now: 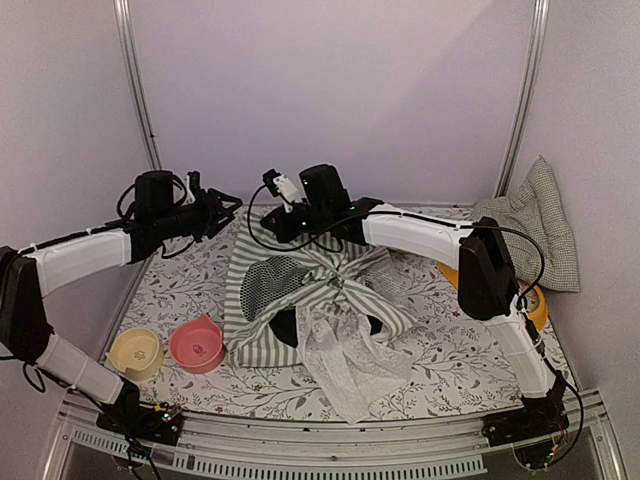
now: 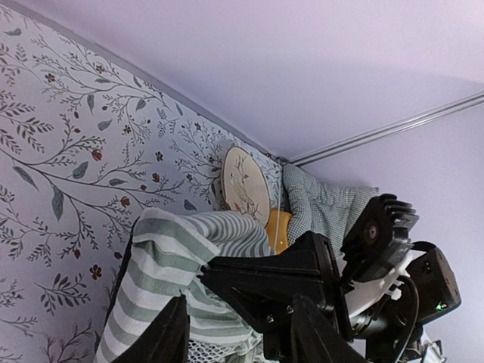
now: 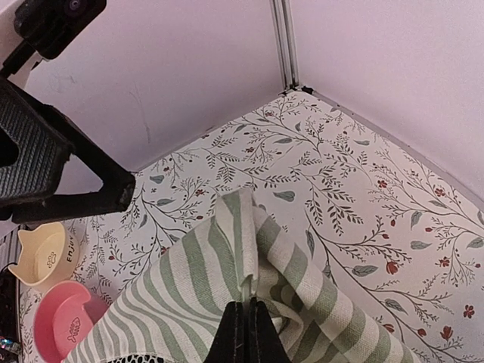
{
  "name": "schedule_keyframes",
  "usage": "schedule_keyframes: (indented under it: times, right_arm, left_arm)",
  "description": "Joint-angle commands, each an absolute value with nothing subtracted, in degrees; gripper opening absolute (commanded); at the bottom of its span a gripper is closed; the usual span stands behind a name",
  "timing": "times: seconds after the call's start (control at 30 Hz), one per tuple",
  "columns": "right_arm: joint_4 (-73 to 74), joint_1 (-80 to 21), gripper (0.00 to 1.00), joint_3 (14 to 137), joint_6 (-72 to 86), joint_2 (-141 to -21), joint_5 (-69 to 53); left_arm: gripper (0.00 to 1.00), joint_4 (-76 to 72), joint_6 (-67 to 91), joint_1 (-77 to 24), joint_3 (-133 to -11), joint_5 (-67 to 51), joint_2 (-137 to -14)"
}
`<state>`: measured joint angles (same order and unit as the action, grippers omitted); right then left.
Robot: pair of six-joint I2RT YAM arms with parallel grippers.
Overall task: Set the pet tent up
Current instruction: Insert the tent pole into the pole socket of the pet tent.
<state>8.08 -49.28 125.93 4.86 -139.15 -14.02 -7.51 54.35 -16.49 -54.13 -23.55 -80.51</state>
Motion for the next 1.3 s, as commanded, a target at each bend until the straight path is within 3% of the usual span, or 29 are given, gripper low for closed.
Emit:
schedule_keyframes:
  times: [0.0, 0.37, 0.5, 0.63, 0.7, 1.27]
  right_arm:
    - [5.1, -49.9, 0.0, 125.4, 4.1, -140.1, -13.0]
    - [4.8, -50.5, 0.0, 124.3, 2.7, -139.1, -13.3]
    - [4.7, -50.6, 0.0, 124.3, 2.7, -139.0, -13.4]
    - [5.0, -50.6, 0.0, 124.9, 2.8, -139.4, -13.6]
    - [5.6, -50.7, 0.0, 126.0, 3.0, -140.0, -13.5]
    - [6.9, -50.6, 0.0, 129.5, 1.5, -142.2, -14.3]
  left_arm:
    - [0.47, -13.8, 60.3, -18.2, -54.1, -25.5, -84.3]
    - [0.44, -17.0, 60.2, -18.5, -60.1, -20.6, -95.5]
    - [0.3, -17.8, 59.9, -18.6, -60.0, -20.1, -97.1]
    - [0.09, -19.0, 59.9, -19.1, -59.4, -20.9, -97.9]
    - [0.04, -19.4, 59.9, -19.6, -59.3, -21.7, -98.4]
    - [0.1, -22.0, 59.3, -21.5, -57.3, -28.5, -100.5]
